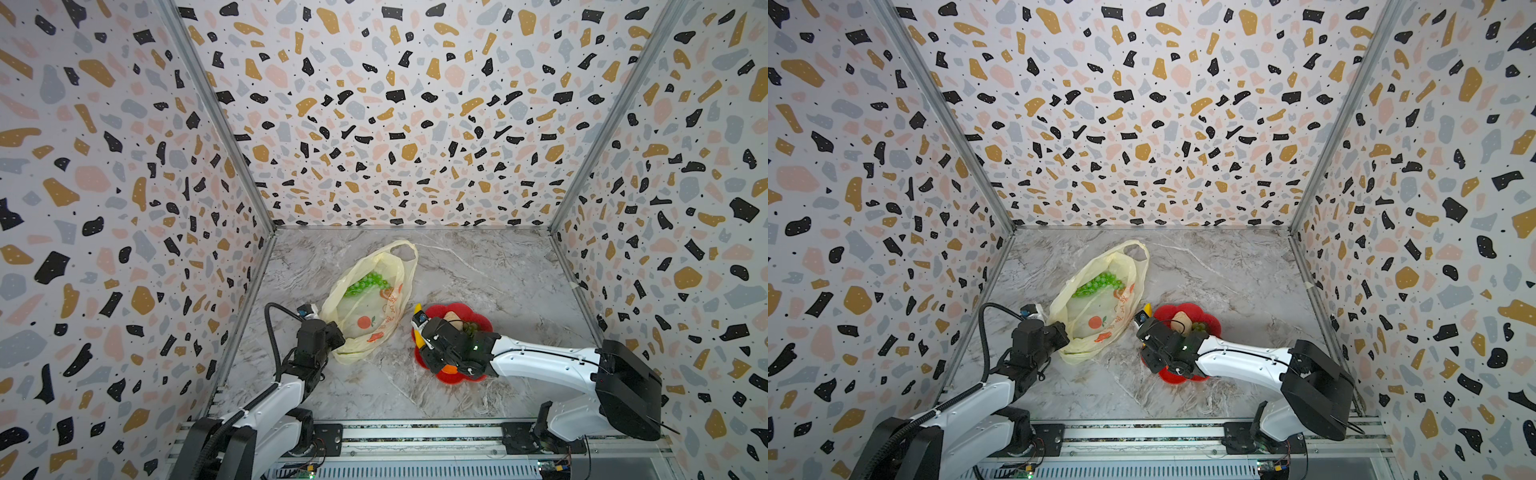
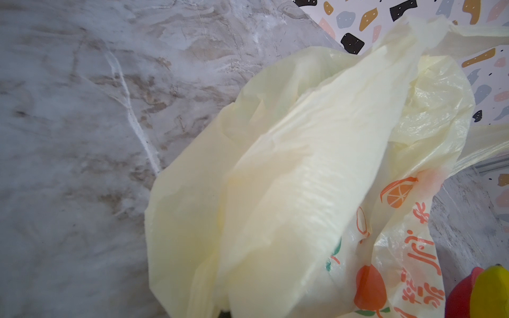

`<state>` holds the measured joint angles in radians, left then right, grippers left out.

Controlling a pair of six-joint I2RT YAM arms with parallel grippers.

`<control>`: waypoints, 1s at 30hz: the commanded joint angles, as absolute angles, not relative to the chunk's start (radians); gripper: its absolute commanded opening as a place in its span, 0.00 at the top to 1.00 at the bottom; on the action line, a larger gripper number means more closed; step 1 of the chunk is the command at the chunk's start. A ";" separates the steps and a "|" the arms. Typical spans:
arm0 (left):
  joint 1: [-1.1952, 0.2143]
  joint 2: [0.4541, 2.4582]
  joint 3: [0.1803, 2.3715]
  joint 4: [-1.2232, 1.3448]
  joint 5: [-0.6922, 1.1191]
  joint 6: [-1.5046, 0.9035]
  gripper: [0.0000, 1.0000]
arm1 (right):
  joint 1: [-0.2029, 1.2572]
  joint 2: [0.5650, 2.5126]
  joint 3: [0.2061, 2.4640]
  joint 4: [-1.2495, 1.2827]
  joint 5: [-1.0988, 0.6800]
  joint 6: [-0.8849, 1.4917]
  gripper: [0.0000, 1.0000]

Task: Take fruits out of the plastic bag
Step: Move the fruit to the plate.

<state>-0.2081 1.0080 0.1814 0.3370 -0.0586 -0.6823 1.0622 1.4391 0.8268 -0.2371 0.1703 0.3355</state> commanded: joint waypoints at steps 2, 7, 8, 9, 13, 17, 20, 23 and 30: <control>-0.212 0.998 0.210 0.347 -0.064 -0.667 1.00 | 1.069 1.411 0.835 -0.268 0.183 0.346 0.60; -0.211 0.997 0.210 0.347 -0.066 -0.665 1.00 | 1.075 1.395 0.820 -0.274 0.177 0.348 0.61; -0.212 0.996 0.210 0.345 -0.067 -0.665 1.00 | 1.079 1.392 0.818 -0.278 0.175 0.352 0.61; -0.211 0.995 0.210 0.345 -0.069 -0.663 1.00 | 1.080 1.390 0.815 -0.280 0.172 0.352 0.62; -0.212 0.992 0.210 0.341 -0.072 -0.663 1.00 | 1.096 1.386 0.808 -0.307 0.169 0.363 0.64; -0.212 0.991 0.211 0.341 -0.073 -0.663 1.00 | 1.111 1.375 0.798 -0.325 0.167 0.376 0.65; -0.212 0.991 0.210 0.341 -0.074 -0.663 1.00 | 1.112 1.371 0.792 -0.338 0.179 0.382 0.65; -0.211 0.992 0.210 0.339 -0.075 -0.663 1.00 | 1.112 1.367 0.788 -0.345 0.177 0.387 0.65; -0.212 0.991 0.210 0.339 -0.076 -0.663 1.00 | 1.117 1.346 0.772 -0.375 0.192 0.392 0.70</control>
